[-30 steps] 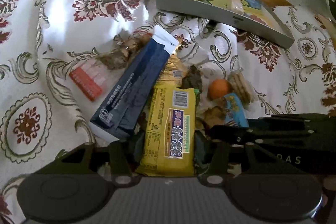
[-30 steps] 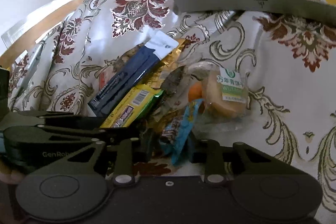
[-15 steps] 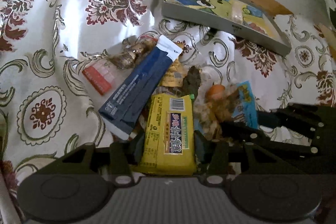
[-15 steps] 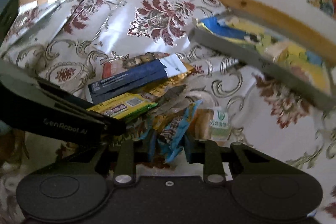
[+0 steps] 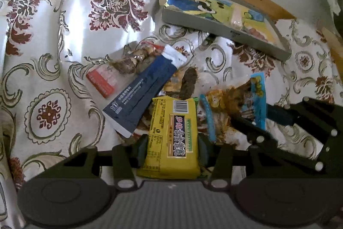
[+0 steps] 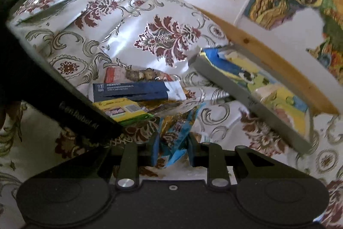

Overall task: Organize snacks
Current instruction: 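Grasp the blue-wrapped snack with the right tool while the left closes on the yellow pack, then carry the blue snack and yellow biscuit pack over the grey tray with both tools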

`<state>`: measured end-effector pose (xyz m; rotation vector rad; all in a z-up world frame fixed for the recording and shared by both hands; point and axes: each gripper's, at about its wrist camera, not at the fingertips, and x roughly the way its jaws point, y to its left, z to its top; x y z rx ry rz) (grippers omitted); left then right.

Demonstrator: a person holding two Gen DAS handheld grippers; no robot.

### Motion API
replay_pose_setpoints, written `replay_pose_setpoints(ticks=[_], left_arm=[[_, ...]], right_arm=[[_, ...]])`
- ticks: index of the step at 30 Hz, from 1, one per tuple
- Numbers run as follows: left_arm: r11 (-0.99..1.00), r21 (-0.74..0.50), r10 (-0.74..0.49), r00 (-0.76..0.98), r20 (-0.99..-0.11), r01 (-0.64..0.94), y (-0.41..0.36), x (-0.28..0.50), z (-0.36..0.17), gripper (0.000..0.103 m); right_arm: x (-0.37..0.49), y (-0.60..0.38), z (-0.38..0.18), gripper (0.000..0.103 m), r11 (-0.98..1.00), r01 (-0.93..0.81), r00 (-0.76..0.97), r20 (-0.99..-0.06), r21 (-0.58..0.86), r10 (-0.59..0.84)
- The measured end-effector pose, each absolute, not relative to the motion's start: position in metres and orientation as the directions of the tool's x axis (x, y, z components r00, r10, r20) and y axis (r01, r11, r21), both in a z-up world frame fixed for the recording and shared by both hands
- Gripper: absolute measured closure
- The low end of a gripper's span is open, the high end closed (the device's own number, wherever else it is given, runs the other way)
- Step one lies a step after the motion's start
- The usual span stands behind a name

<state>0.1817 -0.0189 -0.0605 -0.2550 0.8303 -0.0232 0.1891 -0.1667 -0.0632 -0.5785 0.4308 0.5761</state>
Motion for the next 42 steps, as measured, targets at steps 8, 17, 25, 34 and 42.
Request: replay_pose_setpoints(ticks=[8, 17, 25, 34, 42], left_arm=[[0.962, -0.268, -0.151, 0.713, -0.685, -0.054, -0.022, 0.182, -0.046, 0.051], [0.952, -0.303, -0.173, 0.737, -0.653, -0.045, -0.020, 0.182, -0.039, 0.051], [0.954, -0.300, -0.195, 0.779, -0.596, 0.009, -0.032, 0.204, -0.021, 0.051], [0.963, -0.259, -0.197, 0.832, -0.518, 0.067, -0.055, 0.263, 0.010, 0.051], [0.974, -0.216, -0.166, 0.867, -0.469, 0.070, -0.078, 0.335, 0.028, 0.051]], right_arm=[[0.186, -0.168, -0.060, 0.076, 0.682, -0.588, 0.792, -0.482, -0.434, 0.376], [0.197, -0.180, -0.052, 0.076, 0.733, -0.473, 0.868, -0.400, -0.489, 0.294], [0.212, -0.195, -0.041, 0.075, 0.775, -0.387, 0.913, -0.326, -0.500, 0.245], [0.259, -0.221, -0.021, 0.075, 0.879, -0.264, 0.961, -0.182, -0.396, 0.207], [0.323, -0.240, -0.020, 0.075, 0.924, -0.165, 0.982, -0.149, -0.345, 0.119]])
